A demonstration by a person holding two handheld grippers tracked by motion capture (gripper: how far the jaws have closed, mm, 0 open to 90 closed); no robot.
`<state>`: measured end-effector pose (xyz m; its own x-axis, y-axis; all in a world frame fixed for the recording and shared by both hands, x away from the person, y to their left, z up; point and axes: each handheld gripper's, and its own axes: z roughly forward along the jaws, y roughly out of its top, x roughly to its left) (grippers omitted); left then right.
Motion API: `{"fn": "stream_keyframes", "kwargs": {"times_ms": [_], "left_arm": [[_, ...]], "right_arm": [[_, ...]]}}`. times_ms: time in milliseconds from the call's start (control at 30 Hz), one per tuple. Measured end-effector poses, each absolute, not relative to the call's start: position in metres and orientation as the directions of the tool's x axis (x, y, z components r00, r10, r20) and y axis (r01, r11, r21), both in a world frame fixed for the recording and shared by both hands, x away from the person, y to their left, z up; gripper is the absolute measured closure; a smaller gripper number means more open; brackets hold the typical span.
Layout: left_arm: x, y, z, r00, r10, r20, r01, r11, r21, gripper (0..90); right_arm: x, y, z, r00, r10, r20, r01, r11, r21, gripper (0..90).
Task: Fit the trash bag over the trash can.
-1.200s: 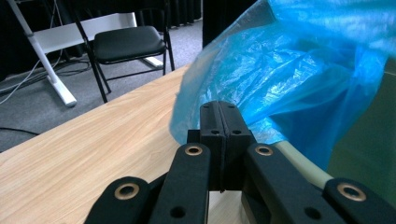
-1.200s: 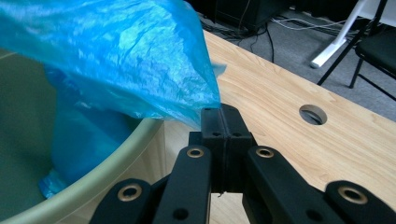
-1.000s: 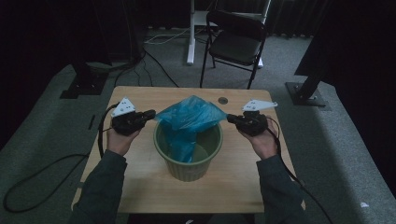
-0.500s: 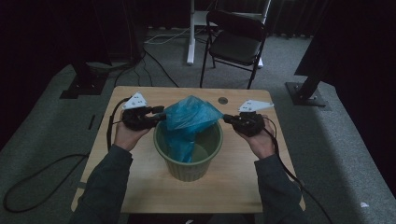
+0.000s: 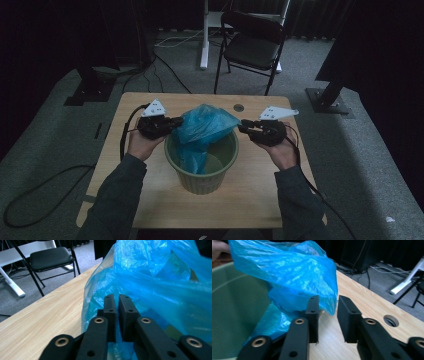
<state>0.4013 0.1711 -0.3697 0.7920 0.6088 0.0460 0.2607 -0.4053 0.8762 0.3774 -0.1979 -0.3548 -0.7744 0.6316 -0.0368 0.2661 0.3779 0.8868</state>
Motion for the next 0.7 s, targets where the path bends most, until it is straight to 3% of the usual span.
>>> {"fn": "stream_keyframes", "kwargs": {"times_ms": [467,700], "left_arm": [[0.400,0.170,-0.372,0.793,0.607,0.056,0.247,-0.404,0.881,89.2],[0.399,0.169,-0.373,0.791,0.609,0.061,0.239,-0.399,0.885,89.2]], "right_arm": [[0.379,-0.207,-0.340,-0.781,0.624,0.001,0.256,0.320,0.912,64.2],[0.396,-0.182,-0.330,-0.788,0.614,0.042,0.276,0.292,0.916,62.2]]}}
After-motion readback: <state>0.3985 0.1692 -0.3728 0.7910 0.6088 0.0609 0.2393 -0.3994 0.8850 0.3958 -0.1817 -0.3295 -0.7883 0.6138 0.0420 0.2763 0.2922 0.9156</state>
